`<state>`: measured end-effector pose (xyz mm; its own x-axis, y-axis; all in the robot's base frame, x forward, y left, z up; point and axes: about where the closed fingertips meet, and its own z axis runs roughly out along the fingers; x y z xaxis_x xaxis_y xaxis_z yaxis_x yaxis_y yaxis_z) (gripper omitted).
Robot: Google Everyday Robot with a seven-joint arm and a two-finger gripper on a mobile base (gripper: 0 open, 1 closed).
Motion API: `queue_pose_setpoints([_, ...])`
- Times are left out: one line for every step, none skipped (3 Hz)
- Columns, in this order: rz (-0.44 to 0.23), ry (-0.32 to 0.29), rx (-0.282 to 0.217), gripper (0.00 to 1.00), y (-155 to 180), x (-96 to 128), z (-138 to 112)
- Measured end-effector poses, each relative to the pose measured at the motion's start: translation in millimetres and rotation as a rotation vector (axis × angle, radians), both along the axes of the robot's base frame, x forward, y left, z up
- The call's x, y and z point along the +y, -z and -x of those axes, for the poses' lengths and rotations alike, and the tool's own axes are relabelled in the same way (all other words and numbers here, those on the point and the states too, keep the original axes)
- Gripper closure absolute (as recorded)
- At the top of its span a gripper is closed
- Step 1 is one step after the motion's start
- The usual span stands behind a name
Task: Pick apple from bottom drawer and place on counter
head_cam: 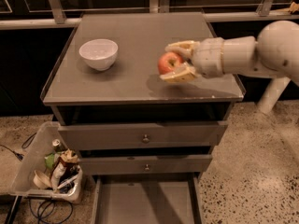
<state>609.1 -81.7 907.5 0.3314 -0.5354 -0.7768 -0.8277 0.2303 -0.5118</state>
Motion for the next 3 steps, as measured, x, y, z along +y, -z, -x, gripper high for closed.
queue_pose_setpoints([-0.076, 0.043, 0.087, 1.00, 4, 22, -46])
queue_pose_setpoints([-0.145, 0.076, 0.215, 1.00, 19, 44, -65])
queue_pose_setpoints([-0.176, 0.103, 0.288, 1.00, 28, 53, -68])
